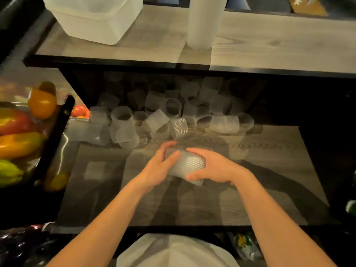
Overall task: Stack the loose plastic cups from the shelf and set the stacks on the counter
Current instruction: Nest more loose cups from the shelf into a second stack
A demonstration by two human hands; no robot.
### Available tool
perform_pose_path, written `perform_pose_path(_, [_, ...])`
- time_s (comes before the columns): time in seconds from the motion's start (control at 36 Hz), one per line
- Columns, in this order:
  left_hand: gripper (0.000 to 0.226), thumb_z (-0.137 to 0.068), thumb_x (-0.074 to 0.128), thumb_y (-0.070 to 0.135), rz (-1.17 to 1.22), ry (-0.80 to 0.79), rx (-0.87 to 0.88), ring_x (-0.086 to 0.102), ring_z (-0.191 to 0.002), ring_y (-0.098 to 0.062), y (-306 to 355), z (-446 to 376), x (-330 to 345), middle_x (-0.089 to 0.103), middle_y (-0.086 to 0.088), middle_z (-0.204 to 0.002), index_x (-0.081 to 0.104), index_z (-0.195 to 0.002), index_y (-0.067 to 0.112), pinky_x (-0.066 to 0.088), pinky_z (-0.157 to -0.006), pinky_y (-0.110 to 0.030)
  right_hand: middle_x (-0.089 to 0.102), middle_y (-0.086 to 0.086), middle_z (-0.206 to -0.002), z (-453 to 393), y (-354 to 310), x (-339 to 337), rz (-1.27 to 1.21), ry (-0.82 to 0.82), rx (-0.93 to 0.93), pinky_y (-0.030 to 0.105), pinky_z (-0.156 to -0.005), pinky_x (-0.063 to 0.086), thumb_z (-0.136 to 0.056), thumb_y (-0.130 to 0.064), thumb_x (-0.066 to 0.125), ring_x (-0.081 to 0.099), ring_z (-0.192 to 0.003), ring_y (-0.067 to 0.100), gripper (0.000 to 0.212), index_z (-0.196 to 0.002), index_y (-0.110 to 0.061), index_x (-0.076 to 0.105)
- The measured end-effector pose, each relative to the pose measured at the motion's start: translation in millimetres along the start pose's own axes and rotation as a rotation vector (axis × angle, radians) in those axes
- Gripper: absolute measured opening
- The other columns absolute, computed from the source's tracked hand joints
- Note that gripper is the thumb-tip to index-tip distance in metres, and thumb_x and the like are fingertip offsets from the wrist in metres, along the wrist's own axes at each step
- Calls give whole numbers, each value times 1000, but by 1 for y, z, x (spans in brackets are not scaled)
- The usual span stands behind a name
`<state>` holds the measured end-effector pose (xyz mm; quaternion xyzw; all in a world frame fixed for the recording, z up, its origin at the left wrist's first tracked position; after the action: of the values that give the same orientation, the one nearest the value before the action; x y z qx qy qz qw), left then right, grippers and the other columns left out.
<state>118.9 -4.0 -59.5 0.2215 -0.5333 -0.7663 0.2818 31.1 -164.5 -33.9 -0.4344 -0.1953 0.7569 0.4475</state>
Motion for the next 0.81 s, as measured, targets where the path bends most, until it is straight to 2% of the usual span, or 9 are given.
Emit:
perform_pose_path(0.11, [34,-102,46,31,78,-86,-56,57,-115,-8,10,-8,12,62,1,-129,56,-133,20,45,-98,-22,49,-17,-141,10,6,-2,-123,10,18,29,-101,48,-72,-42,87,53,-120,3,94,-151,-41,36])
perform_pose_path(0.19, [42,-103,34,42,-25,-216,-40,56,-110,8,18,-10,39,58,11,-130,50,-138,27,43,-90,-7,52,-18,-133,18,13,-7,-116,7,55,22,-90,49,-71,-40,88,55,-111,0,96,-152,-36,36])
perform_pose_path(0.31, [44,-107,23,39,145,137,-28,53,-121,-6,17,-36,49,57,4,-136,51,-138,24,38,-110,-28,55,-13,-132,30,38,-30,-184,138,142,26,-91,51,-71,-40,88,57,-112,6,94,-151,-27,39])
perform_pose_path(0.36, [40,-104,45,26,-133,193,27,46,-130,-10,8,-54,50,48,5,-142,42,-144,25,30,-114,-28,61,-10,-123,35,52,-41,-247,219,179,28,-88,52,-74,-36,87,59,-106,6,85,-147,-25,44])
perform_pose_path(0.44, [74,-87,68,25,-730,-88,124,19,-146,-14,-17,-76,66,23,6,-157,30,-150,28,19,-117,-28,60,-7,-123,44,74,-53,-271,293,238,31,-87,53,-75,-37,85,59,-106,10,82,-146,-24,46])
perform_pose_path(0.53, [74,-83,71,41,-1043,-210,166,32,-140,-23,-26,-80,82,37,2,-151,35,-146,30,30,-114,-38,55,-6,-127,51,89,-59,-277,285,277,36,-94,52,-75,-39,85,56,-112,14,91,-152,-23,38])
perform_pose_path(0.67, [50,-97,56,39,-183,200,-158,63,-101,-24,0,-75,80,61,0,-117,32,-141,33,46,-85,-32,51,-8,-127,53,99,-65,-322,200,287,30,-97,47,-79,-35,84,52,-117,13,98,-157,-20,27])
perform_pose_path(0.72, [39,-99,54,37,274,148,-179,69,-99,-25,8,-71,92,68,-4,-116,41,-135,29,52,-86,-35,50,-5,-141,49,96,-67,-349,166,282,34,-102,47,-74,-42,85,52,-124,14,108,-159,-21,21])
perform_pose_path(0.81, [31,-98,57,28,555,111,-165,68,-108,-29,14,-68,98,67,-12,-124,49,-123,12,53,-95,-43,54,-6,-142,41,90,-71,-373,143,249,40,-104,50,-54,-59,86,56,-122,14,125,-158,-25,25])
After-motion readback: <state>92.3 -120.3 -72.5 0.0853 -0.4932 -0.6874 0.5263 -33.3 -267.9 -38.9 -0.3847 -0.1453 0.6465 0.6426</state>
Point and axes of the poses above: each hand's wrist, its own z-axis away from the middle knuckle, its own x-axis out of the palm, y = z × x, the point moved 4 cm from there along -z, towards the middle knuckle
